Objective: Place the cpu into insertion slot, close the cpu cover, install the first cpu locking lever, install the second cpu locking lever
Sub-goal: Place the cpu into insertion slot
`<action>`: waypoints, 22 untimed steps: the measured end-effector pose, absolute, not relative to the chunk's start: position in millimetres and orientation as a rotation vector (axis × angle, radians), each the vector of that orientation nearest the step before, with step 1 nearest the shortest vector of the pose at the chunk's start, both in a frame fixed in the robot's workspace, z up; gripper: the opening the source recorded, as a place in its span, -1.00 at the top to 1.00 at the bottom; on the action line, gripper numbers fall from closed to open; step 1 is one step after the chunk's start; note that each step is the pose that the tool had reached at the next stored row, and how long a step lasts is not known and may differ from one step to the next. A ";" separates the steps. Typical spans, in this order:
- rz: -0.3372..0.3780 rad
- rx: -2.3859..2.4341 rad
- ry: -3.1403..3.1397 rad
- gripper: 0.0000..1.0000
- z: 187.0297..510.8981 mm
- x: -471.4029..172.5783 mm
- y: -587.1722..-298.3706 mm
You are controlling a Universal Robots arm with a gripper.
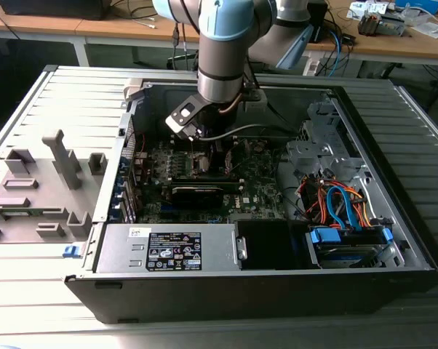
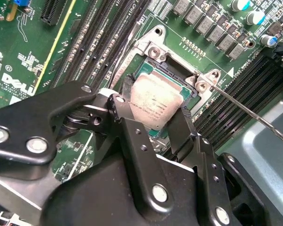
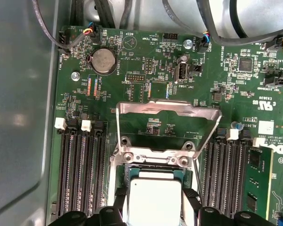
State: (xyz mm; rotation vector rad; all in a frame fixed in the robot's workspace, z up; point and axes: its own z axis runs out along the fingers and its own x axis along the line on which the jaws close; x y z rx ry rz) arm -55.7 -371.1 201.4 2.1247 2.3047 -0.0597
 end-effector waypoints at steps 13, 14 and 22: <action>-0.059 2.125 2.305 -0.15 205.9 -55.7 -369.6; -0.059 2.125 2.304 -0.15 207.2 -55.8 -369.6; -0.059 2.125 2.305 0.15 220.4 -55.5 -369.5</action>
